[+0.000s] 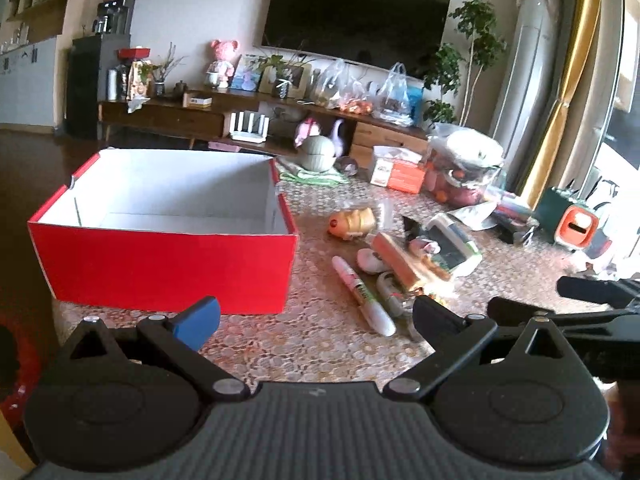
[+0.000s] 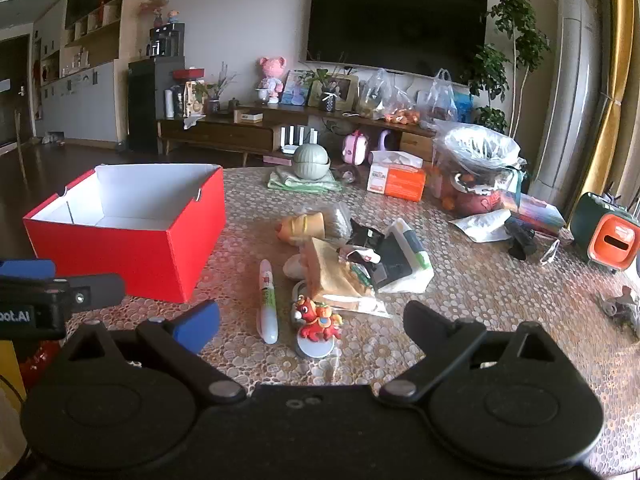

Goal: Organize objects
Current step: 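Move both grippers toward the marker and figurine keychain on the table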

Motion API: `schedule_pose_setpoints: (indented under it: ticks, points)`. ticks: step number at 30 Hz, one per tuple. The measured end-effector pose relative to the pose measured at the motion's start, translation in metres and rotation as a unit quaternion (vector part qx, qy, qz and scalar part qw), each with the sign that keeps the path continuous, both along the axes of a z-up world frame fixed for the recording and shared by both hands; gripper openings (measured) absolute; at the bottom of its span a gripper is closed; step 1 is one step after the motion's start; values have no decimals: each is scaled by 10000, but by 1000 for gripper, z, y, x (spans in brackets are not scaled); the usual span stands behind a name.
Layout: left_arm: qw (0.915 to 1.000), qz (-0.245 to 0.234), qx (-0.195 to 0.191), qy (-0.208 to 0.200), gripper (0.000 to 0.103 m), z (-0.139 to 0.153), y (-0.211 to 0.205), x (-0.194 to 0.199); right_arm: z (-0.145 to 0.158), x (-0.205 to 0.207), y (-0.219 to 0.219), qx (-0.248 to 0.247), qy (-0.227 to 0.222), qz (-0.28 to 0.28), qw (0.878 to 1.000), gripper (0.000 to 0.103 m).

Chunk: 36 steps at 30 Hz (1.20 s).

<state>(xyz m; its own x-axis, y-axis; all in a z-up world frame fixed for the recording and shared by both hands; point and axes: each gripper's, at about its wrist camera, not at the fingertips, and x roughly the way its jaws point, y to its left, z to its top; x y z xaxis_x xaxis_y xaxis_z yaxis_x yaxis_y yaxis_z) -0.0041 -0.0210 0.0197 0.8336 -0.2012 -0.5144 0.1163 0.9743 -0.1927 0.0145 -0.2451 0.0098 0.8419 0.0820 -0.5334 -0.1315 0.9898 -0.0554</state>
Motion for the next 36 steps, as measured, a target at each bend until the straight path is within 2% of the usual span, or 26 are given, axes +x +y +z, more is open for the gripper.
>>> schedule_pose_setpoints:
  ticks: [5,9,15,21,25,28,36]
  points:
    - [10000,-75,24,39,103,-1,-7,3,0,2,-1,-28,-70,48,10000,96]
    - [9999,-154,51,37,103,-2,-13,7,-2,7,-3,-58,-19,69,10000,90]
    - [9994,-287,195,95,103,-4,-27,18,-7,21,-20,-107,-27,98,9999,90]
    - [9979,-397,416,296,103,-18,-48,45,-27,42,-39,-185,258,53,9995,83]
    - [9959,-432,660,450,103,-33,-68,65,-45,52,-45,-338,452,201,9982,77]
    - [9951,-416,689,579,103,-42,-77,81,-55,59,-48,-377,563,326,9972,73]
    - [9905,-267,1000,908,102,-65,-97,120,-74,75,-44,-492,668,898,9925,63]
